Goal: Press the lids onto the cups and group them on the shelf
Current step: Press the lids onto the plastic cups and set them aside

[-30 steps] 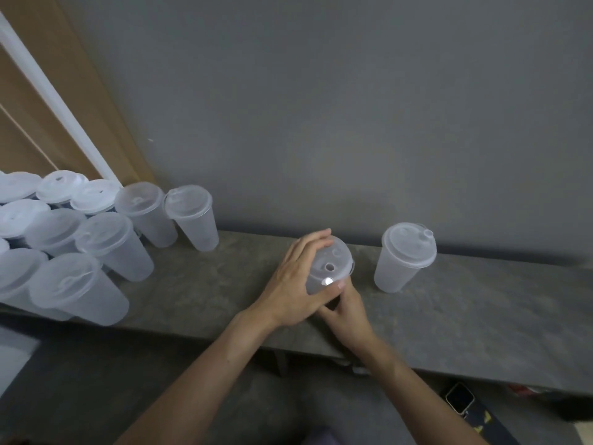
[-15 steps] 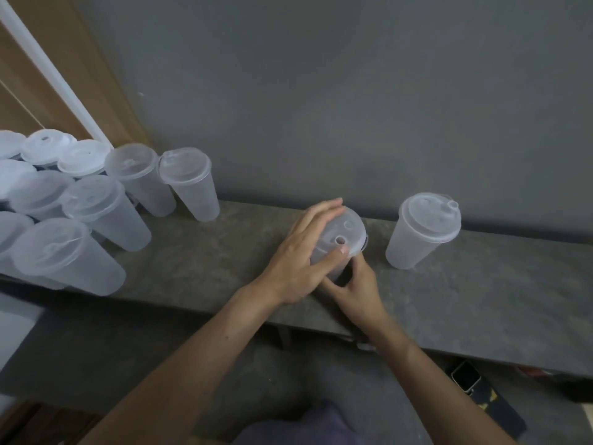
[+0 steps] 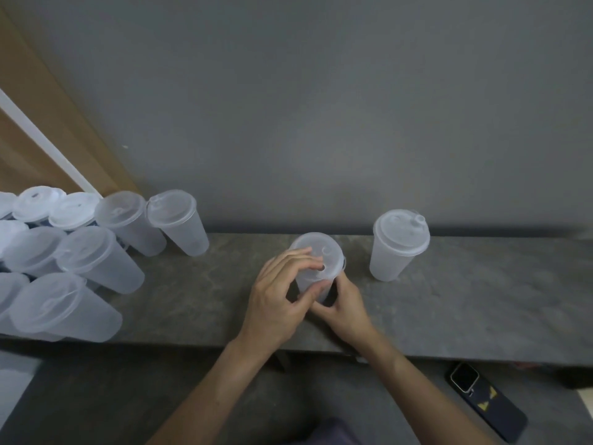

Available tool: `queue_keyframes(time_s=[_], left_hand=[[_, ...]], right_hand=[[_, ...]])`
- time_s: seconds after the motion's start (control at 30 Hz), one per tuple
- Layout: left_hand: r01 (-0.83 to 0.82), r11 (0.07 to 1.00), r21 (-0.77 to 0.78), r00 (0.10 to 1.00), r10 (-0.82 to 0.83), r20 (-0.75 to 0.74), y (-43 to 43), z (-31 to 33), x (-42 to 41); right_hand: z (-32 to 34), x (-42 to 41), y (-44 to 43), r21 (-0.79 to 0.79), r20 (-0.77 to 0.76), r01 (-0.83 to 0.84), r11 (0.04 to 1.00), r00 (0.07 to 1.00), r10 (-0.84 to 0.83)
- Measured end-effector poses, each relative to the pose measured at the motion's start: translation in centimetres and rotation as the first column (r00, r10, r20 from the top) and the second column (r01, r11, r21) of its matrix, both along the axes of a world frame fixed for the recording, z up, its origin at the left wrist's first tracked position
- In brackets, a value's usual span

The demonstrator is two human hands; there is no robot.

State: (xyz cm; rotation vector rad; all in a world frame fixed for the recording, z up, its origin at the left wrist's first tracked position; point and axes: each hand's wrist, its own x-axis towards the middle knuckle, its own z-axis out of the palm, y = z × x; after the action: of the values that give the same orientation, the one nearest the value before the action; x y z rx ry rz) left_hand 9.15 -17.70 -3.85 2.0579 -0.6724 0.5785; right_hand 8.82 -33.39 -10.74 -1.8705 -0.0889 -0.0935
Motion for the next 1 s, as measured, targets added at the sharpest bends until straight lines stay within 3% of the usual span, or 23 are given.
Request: queue_keyframes(time_s=[0.2,0.33,0.47,0.57,0.8,1.0], left_hand=[[-0.020,0.999,-0.040,1.000,0.020,-0.001,0.0,0.7,0.6],[-0.047,0.997,-0.055,0.992,0.041,-0.117,0.2,1.8,1.0],[0.049,0.997,0.061,0.996,-0.044,-0.078,1.0,2.2,2.1],[0.073,0.993,0.090,0.987,-0.059,-0.148,1.3,2.7,2.2],[0.022,0.997,-0.069,0.955,-0.042,-0.293,0.4,3.1,2.0],[0.032,0.999,-0.039,0.960,-0.041,-0.276,0.8,3.3,2.3]], right_hand=[[-0.1,0.0,-0.1,0.008,-0.016,-0.002,1.000,1.000,0.003],[-0.5,0.1,-0.2,-0.008,-0.027,-0.005,1.000,1.000,0.005],[-0.7,0.2,-0.2,-0.024,-0.020,0.008,1.000,1.000,-0.009],[-0.8,0.3,-0.3,-0.023,-0.008,0.008,1.000,1.000,-0.009],[-1.0,0.5,-0.2,-0.022,-0.004,0.021,1.000,1.000,-0.021],[-0.9,0.5,-0.2,-0.048,0.000,0.022,0.999,1.000,-0.022]])
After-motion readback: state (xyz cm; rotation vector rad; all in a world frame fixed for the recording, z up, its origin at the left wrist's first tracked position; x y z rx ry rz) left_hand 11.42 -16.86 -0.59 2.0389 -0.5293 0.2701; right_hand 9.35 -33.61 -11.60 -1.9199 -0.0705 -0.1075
